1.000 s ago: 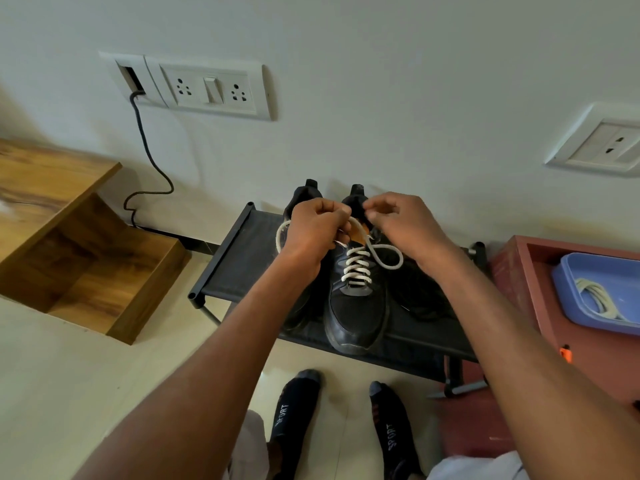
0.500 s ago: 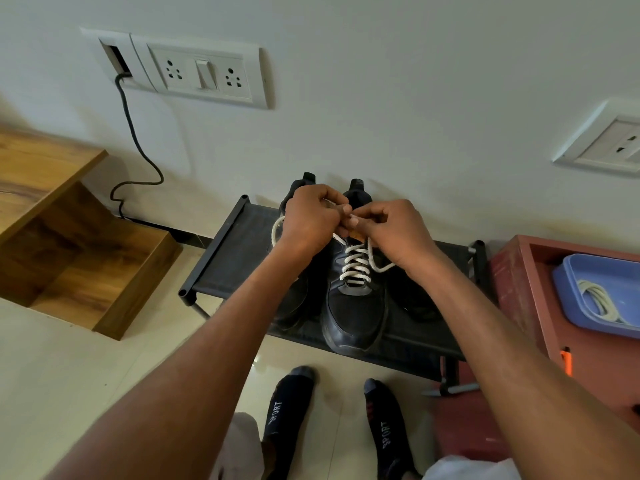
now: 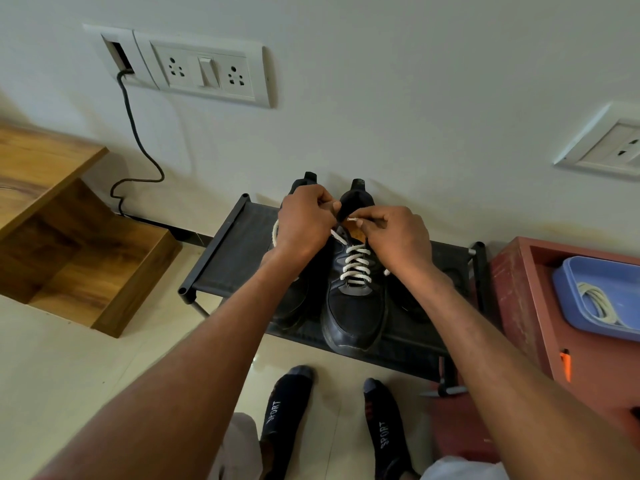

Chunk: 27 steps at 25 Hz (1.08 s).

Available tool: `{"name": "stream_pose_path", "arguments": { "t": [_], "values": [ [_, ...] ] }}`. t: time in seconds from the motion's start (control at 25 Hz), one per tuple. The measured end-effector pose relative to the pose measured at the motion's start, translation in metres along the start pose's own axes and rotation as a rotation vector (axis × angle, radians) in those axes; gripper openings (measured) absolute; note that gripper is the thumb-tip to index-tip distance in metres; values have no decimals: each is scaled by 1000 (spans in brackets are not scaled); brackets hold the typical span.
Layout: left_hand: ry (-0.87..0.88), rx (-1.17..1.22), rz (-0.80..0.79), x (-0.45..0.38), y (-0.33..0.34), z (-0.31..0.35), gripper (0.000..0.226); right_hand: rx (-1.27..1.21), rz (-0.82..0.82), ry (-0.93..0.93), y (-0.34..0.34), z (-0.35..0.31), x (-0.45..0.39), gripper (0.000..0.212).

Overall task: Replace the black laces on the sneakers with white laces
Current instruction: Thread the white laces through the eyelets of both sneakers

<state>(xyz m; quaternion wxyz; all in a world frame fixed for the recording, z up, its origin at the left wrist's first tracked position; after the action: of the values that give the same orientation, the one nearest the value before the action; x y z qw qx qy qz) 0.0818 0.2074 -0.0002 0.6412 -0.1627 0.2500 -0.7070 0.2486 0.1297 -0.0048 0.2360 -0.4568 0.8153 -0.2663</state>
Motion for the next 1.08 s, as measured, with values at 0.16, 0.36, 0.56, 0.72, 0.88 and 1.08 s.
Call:
{"name": "stream_pose_path", "arguments": {
  "t": [0.16,0.36,0.56,0.72,0.88,1.08],
  "values": [
    [205,-250,-138,5,11,14,30,119,-41,16,1,9,2,11],
    [177,-298,-215,9,19,8,32,170,-37,42,9,11,7,16],
    [143,-248,-193,12,16,10,33,146,-13,121,16,14,9,18],
    [131,-258,-185,13,16,8,34,165,26,111,15,13,10,19],
    [48,-219,-161,9,14,-3,24,104,14,191,22,23,7,10],
    [-8,-170,-182,11,13,-7,18,-37,-30,261,26,31,2,16]
  ]
}}
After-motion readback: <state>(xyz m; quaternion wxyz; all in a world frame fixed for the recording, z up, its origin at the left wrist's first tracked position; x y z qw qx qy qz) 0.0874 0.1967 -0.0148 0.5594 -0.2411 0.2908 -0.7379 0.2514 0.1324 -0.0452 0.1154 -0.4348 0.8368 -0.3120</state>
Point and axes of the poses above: each hand's wrist, its own x-axis away from the middle knuckle, its own y-axis out of the palm, z = x × y, the point moved 10 cm from there along -x, towards the middle knuckle, and after that the axes turned 6 degrees about z, right-handed, at the moved point
